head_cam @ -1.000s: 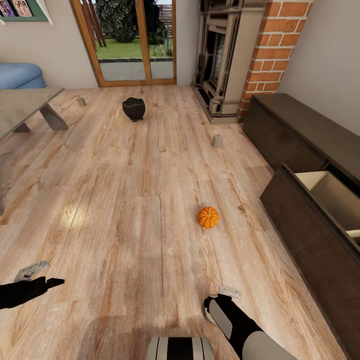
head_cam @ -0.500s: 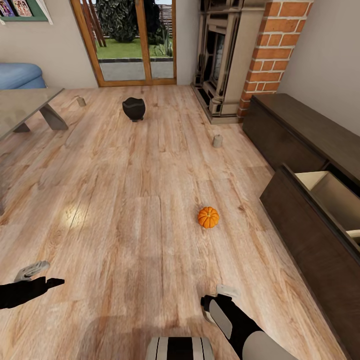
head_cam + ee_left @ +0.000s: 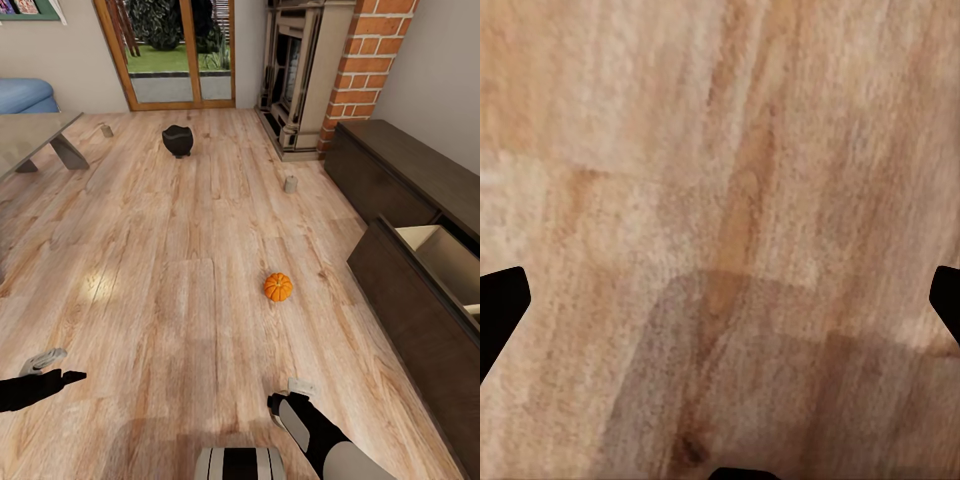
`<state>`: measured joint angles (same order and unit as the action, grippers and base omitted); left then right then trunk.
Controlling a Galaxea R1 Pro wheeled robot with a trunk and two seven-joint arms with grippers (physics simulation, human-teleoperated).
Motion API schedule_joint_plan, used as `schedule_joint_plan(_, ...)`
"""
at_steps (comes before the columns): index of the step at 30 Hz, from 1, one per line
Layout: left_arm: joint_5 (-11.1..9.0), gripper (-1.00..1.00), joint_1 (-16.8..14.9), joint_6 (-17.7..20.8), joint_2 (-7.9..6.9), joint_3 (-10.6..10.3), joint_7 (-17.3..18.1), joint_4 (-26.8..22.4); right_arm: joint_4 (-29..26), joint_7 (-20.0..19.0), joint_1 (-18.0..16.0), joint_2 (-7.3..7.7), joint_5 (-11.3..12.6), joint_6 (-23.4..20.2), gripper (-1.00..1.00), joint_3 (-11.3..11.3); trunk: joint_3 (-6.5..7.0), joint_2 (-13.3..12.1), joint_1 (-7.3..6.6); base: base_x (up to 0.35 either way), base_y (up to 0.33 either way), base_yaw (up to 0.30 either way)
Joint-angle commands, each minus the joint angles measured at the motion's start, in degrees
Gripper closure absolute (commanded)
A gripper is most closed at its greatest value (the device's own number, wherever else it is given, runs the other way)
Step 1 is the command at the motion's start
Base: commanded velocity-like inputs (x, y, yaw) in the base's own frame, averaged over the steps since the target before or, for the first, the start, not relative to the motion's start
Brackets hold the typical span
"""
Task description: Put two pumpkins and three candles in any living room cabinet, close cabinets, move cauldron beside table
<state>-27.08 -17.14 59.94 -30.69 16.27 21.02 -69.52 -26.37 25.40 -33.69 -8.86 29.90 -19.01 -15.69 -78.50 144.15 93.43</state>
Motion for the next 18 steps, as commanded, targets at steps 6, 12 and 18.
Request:
schedule_joint_plan(6,0.01,-1.0,0.0,0.0,0.02,-0.01,-0.01,0.0,0.0,0.0,0.01,0.01,0.07,0.03,-1.0,-0.04,-0.66,0.04,0.08,0.0,0.0,0.0)
schedule_joint_plan(12,0.01,-1.0,0.0,0.0,0.02,-0.01,0.01,0.0,0.0,0.0,-0.01,-0.01,0.07,0.03,-1.0,-0.05,-0.89,0.05,0.1,0.0,0.0,0.0)
schedule_joint_plan(18,0.01,-1.0,0.0,0.0,0.0,-0.01,0.04,0.0,0.0,0.0,0.01,-0.01,0.07,0.03,-1.0,-0.05,-0.89,0.05,0.1,0.0,0.0,0.0)
